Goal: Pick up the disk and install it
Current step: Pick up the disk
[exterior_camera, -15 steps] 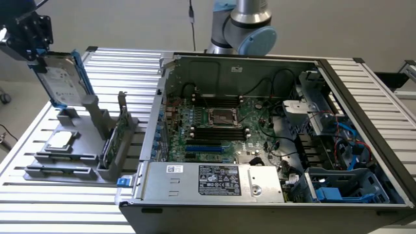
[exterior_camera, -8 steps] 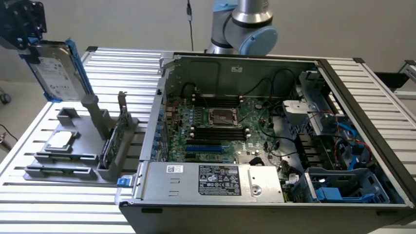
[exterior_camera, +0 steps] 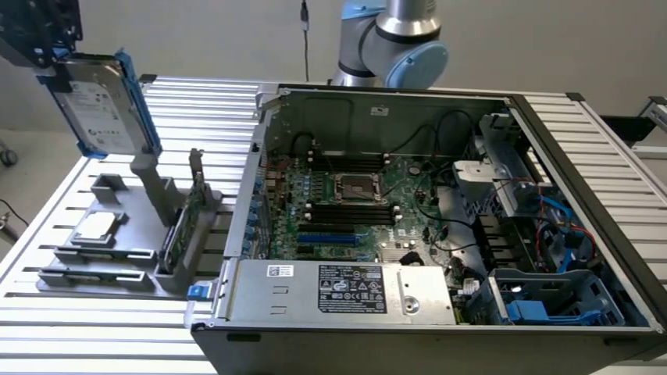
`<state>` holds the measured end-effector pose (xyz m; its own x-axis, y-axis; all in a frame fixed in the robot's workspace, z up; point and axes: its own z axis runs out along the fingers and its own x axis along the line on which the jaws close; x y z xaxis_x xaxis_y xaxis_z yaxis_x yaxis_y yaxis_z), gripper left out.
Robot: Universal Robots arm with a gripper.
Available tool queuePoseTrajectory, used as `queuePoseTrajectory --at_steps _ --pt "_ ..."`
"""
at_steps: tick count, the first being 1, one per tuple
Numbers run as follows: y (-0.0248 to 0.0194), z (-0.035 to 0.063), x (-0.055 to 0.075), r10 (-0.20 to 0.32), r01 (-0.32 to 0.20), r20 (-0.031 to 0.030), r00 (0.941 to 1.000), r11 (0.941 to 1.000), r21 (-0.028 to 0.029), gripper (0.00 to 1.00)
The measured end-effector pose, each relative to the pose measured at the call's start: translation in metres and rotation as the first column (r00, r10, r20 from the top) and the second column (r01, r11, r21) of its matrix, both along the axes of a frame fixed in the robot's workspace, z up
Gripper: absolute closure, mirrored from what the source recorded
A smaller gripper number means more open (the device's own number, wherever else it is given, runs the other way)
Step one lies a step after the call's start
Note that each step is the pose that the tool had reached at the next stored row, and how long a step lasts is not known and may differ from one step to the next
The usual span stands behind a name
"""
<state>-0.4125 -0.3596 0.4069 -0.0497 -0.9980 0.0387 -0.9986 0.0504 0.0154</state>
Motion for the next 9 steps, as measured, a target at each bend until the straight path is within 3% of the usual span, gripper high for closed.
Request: queuePoseTrajectory --at_steps 4,9 --pt "-0.0006 0.002 0.018 0.0 0.0 0.0 1.0 1.0 0.004 0.67" --pt "-0.0016 0.0139 0.041 0.001 -0.001 -0.0001 1.0 0.9998 0.0181 0.67"
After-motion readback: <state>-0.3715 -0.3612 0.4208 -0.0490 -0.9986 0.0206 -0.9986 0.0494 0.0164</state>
